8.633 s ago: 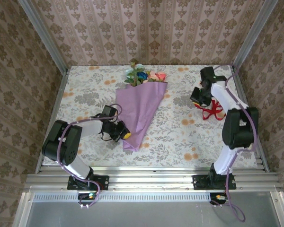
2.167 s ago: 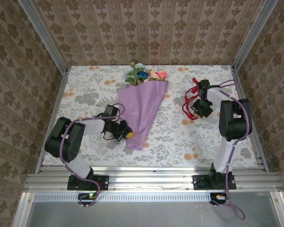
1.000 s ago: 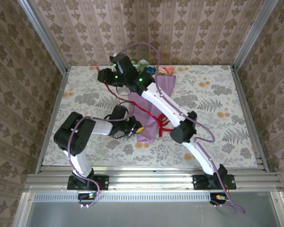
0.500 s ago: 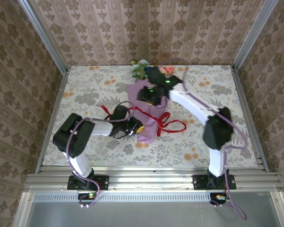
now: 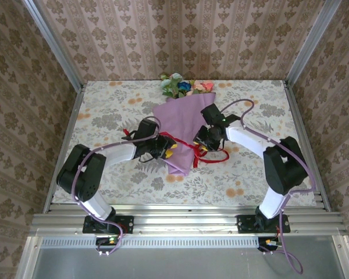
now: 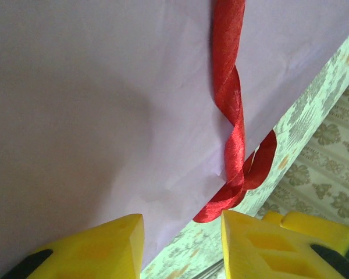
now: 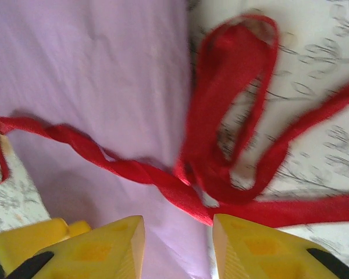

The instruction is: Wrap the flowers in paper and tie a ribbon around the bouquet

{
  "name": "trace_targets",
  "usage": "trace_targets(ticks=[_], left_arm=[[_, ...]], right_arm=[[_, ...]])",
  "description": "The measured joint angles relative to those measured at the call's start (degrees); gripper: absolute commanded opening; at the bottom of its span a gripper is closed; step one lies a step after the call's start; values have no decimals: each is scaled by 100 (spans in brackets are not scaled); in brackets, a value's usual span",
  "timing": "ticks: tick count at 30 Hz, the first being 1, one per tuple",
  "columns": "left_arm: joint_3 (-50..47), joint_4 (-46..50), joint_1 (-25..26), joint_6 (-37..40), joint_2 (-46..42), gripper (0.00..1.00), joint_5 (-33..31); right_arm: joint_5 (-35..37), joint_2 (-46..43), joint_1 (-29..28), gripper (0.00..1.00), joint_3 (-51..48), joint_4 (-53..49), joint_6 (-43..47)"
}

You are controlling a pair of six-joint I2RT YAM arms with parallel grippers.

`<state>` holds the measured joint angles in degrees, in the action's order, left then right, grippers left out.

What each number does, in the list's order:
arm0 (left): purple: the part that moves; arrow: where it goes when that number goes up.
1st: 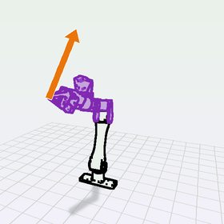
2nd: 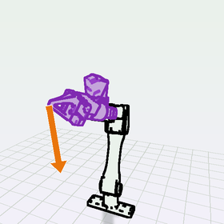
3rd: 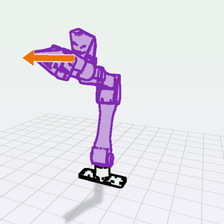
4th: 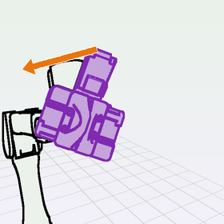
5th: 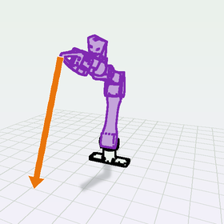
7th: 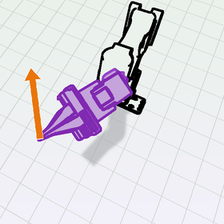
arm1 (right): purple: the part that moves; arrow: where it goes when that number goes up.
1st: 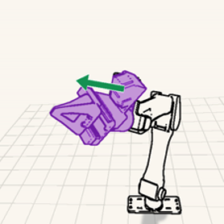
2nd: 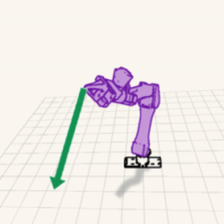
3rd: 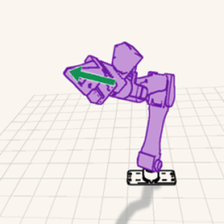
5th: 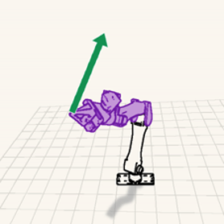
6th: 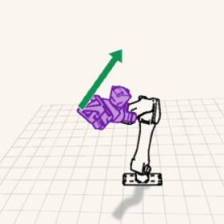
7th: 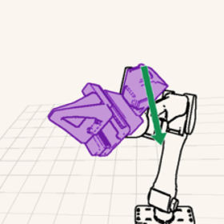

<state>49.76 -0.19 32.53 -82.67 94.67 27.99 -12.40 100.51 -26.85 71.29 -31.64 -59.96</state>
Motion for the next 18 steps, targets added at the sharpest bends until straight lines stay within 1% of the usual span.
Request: trace_targets(ticks=[3,5,8,11,14,18], left_arm=[[605,328,0,-223,254,43,0],[1071,595,7,-317,433,44,-13],[1670,1071,17,-310,686,45,-2],[2227,1624,39,-149,1051,45,42],[2382,2011,74,-22,1314,45,63],[2406,2417,94,44,1565,44,66]], right_arm=[[-57,315,79,33,162,275,-9],[-101,520,155,29,273,356,-7],[-181,741,243,26,358,481,-9],[-216,802,284,26,358,463,-9],[-216,752,297,28,306,468,-7],[-151,485,297,29,-15,413,-4]])
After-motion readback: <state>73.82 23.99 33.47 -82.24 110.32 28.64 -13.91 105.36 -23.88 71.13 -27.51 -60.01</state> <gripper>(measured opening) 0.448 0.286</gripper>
